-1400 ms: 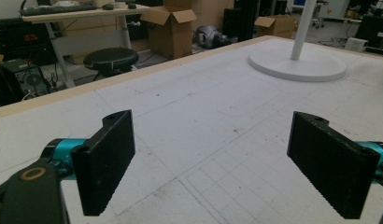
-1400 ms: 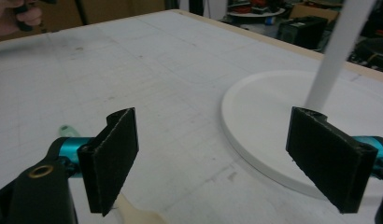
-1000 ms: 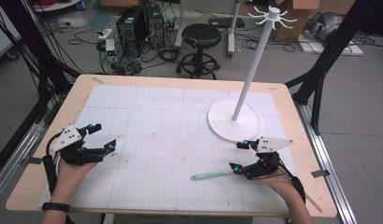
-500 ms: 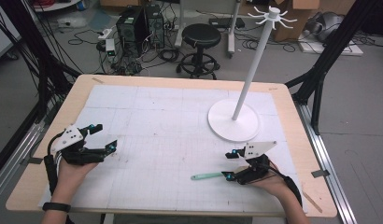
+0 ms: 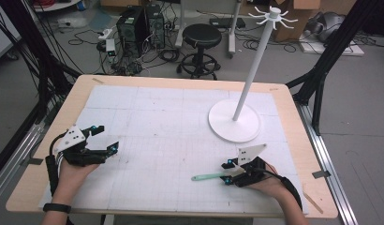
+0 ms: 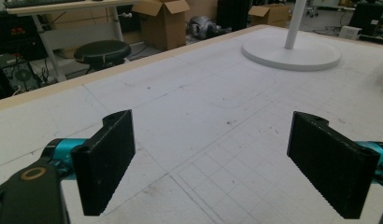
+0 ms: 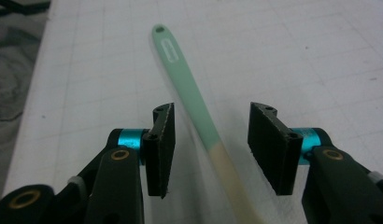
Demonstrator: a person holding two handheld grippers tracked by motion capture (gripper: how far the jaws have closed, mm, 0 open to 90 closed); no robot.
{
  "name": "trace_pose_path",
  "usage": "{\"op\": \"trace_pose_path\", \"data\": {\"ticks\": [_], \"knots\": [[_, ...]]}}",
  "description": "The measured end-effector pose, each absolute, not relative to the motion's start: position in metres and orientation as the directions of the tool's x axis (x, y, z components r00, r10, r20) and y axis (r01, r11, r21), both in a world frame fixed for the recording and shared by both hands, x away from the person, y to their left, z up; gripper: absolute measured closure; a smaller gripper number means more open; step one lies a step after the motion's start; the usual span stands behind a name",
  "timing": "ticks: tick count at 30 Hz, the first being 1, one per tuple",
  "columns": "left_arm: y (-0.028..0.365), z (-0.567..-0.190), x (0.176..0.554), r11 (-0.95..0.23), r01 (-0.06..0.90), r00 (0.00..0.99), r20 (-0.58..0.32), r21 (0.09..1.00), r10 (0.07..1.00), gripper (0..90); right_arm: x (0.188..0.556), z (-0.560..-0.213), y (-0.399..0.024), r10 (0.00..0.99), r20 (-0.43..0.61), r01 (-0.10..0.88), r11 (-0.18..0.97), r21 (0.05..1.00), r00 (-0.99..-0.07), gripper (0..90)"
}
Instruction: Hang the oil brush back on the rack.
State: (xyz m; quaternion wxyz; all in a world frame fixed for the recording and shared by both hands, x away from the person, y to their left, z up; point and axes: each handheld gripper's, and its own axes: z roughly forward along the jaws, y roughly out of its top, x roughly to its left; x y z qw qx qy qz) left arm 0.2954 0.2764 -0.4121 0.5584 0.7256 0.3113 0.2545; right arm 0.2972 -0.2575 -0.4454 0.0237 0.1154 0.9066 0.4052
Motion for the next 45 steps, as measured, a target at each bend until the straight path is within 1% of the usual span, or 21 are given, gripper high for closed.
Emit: {"op": "trace_pose_path", "data": {"ticks": [2, 3, 4, 5, 6, 7, 12, 17, 18, 22, 28, 38, 45], "knots": [[0.2766, -0.4120, 0.2954, -0.183, 0.169, 0.674, 0.022, 0.968, 0.738, 15.9, 0.2969, -0.4463, -0.2569, 0.225, 0.042, 0.182, 0.652, 0.736, -0.974, 54.5], [0.2766, -0.4120, 0.2953, -0.183, 0.169, 0.673, 0.022, 0.968, 0.739, 15.9, 0.2964, -0.4458, -0.2566, 0.218, 0.022, 0.164, 0.657, 0.736, -0.976, 57.6], [0.2766, -0.4119, 0.2952, -0.183, 0.169, 0.673, 0.022, 0.968, 0.739, 15.9, 0.2964, -0.4458, -0.2566, 0.218, 0.022, 0.164, 0.657, 0.736, -0.976, 57.6], [0.2766, -0.4118, 0.2951, -0.185, 0.168, 0.674, 0.024, 0.968, 0.739, 16.0, 0.2952, -0.4453, -0.2561, 0.216, 0.023, 0.163, 0.660, 0.733, -0.976, 59.5], [0.2767, -0.4117, 0.2950, -0.186, 0.168, 0.674, 0.025, 0.968, 0.738, 15.9, 0.2947, -0.4451, -0.2560, 0.204, 0.018, 0.152, 0.665, 0.731, -0.979, 64.8], [0.2767, -0.4117, 0.2950, -0.184, 0.168, 0.673, 0.024, 0.968, 0.739, 15.9, 0.2941, -0.4448, -0.2556, 0.193, 0.012, 0.141, 0.669, 0.730, -0.981, 67.1], [0.2761, -0.4123, 0.2955, -0.188, 0.171, 0.676, 0.023, 0.967, 0.737, 16.0, 0.2933, -0.4449, -0.2552, 0.195, 0.015, 0.144, 0.669, 0.729, -0.981, 69.9], [0.2756, -0.4128, 0.2958, -0.191, 0.176, 0.677, 0.022, 0.966, 0.735, 16.1, 0.2930, -0.4449, -0.2547, 0.193, 0.015, 0.143, 0.670, 0.728, -0.981, 78.2], [0.2754, -0.4131, 0.2959, -0.191, 0.177, 0.677, 0.022, 0.965, 0.736, 16.1, 0.2930, -0.4444, -0.2542, 0.186, 0.004, 0.131, 0.676, 0.725, -0.983, 78.5], [0.2754, -0.4127, 0.2955, -0.187, 0.176, 0.677, 0.019, 0.967, 0.736, 16.1, 0.2936, -0.4443, -0.2542, 0.184, 0.013, 0.136, 0.676, 0.724, -0.983, 79.3], [0.2761, -0.4128, 0.2957, -0.187, 0.177, 0.676, 0.019, 0.966, 0.737, 16.2, 0.2921, -0.4424, -0.2521, 0.178, -0.005, 0.121, 0.690, 0.713, -0.984, 81.1], [0.2762, -0.4129, 0.2957, -0.186, 0.177, 0.678, 0.017, 0.966, 0.735, 16.2, 0.2940, -0.4420, -0.2534, 0.192, 0.029, 0.155, 0.683, 0.714, -0.981, 82.3], [0.2763, -0.4128, 0.2957, -0.185, 0.175, 0.680, 0.017, 0.967, 0.733, 16.2, 0.2953, -0.4387, -0.2584, 0.227, 0.022, 0.172, 0.667, 0.725, -0.974, 82.4]]}}
